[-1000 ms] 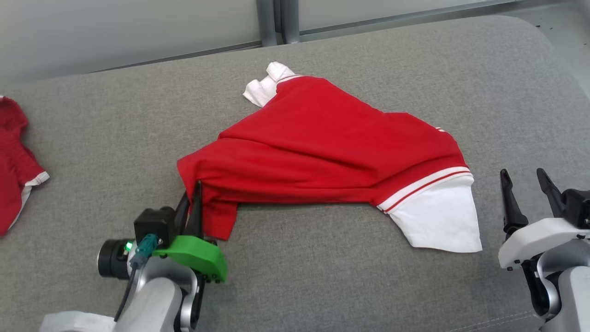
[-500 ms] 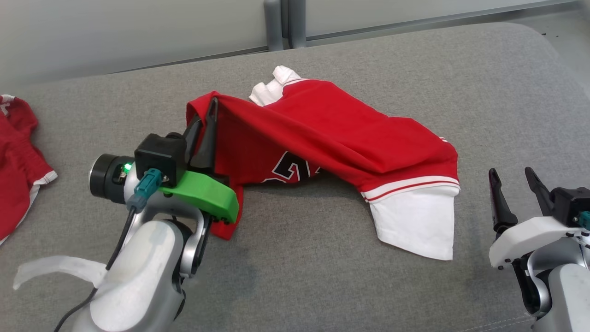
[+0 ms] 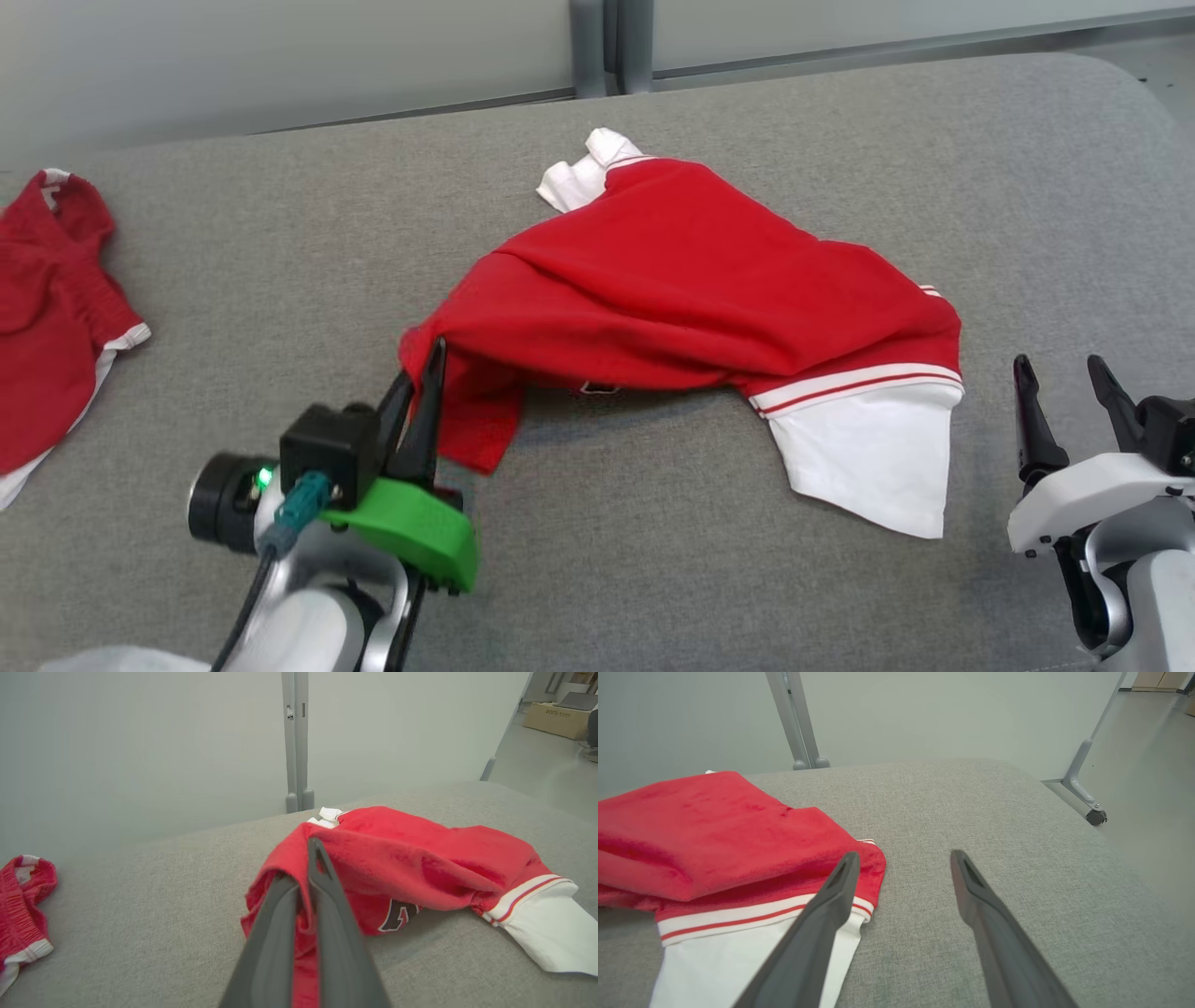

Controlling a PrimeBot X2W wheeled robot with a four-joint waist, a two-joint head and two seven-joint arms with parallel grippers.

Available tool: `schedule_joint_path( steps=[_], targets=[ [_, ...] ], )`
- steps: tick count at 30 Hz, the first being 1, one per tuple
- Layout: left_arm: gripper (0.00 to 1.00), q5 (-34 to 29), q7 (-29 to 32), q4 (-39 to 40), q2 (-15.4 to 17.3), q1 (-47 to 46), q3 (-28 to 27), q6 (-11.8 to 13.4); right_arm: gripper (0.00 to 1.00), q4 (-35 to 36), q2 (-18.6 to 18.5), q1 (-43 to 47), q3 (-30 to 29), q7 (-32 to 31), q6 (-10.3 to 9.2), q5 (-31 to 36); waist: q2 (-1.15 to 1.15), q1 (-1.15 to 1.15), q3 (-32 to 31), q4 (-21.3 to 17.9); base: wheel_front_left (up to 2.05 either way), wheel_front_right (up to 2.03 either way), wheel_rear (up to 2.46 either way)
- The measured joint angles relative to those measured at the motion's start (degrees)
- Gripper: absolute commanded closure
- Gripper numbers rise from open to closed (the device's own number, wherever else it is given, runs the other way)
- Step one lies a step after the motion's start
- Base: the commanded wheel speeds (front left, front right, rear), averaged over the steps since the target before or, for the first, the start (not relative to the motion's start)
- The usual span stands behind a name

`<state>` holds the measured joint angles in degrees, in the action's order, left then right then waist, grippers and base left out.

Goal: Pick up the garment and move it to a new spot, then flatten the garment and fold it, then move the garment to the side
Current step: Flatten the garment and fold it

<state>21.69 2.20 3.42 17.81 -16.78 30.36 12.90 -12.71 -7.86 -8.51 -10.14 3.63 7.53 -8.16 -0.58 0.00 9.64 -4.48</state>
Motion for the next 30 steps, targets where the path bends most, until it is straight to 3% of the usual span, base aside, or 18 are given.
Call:
schedule_joint_path(
  steps=[8, 14, 15, 16, 17, 18, 26, 30],
  targets=[
    [1.0, 5.3, 1.3, 2.1, 0.9, 13.6, 0.9, 1.4, 0.0, 0.0, 0.7, 0.7, -0.5, 0.0, 0.0, 0.6, 0.0, 0.0, -0.2, 3.7, 0.0, 0.0, 0.0],
    [1.0, 9.8, 1.3, -4.7, -0.3, 14.7, 0.6, -1.0, 0.0, -0.4, 1.0, 0.8, 0.1, 0.0, 0.0, 0.8, 0.0, 0.0, -0.5, 5.0, 0.0, 0.0, 0.0],
    [0.9, 10.4, 1.4, -6.1, -0.7, 14.7, 0.8, -1.5, 0.0, -0.5, 1.0, 0.8, 0.2, 0.0, 0.0, 0.8, 0.0, 0.0, -0.6, 5.0, 0.0, 0.0, 0.0],
    [0.6, 10.7, 1.5, -7.3, -1.0, 14.6, 1.0, -2.0, 0.0, -0.5, 1.1, 0.7, 0.3, 0.0, 0.0, 0.8, 0.0, 0.0, -0.7, 5.0, 0.0, 0.0, 0.0],
    [0.13, 11.3, 1.2, -8.5, -1.4, 14.6, 0.8, -2.4, 0.0, -0.6, 1.0, 0.7, 0.5, 0.0, 0.0, 0.8, 0.0, 0.0, -0.7, 5.0, 0.0, 0.0, 0.0],
    [0.0, 11.9, 1.0, -9.9, -1.8, 14.5, 0.7, -2.8, 0.0, -0.7, 1.1, 0.7, 0.6, 0.0, 0.0, 0.8, 0.0, 0.0, -0.8, 4.9, 0.0, 0.0, 0.0],
    [0.0, 14.6, -2.1, -17.7, -2.6, 14.1, -1.8, -3.8, 0.0, -0.8, 0.9, 0.8, 0.8, 0.0, 0.0, 0.8, 0.0, 0.0, -1.1, 4.0, 0.0, 0.0, 0.0],
    [0.0, 14.4, -4.3, -18.7, -0.8, 12.9, -4.4, -2.6, 0.0, -0.8, 0.8, 0.9, 0.9, 0.0, 0.0, 0.8, 0.0, 0.0, -1.3, 3.6, 0.0, 0.0, 0.0]
  ],
)
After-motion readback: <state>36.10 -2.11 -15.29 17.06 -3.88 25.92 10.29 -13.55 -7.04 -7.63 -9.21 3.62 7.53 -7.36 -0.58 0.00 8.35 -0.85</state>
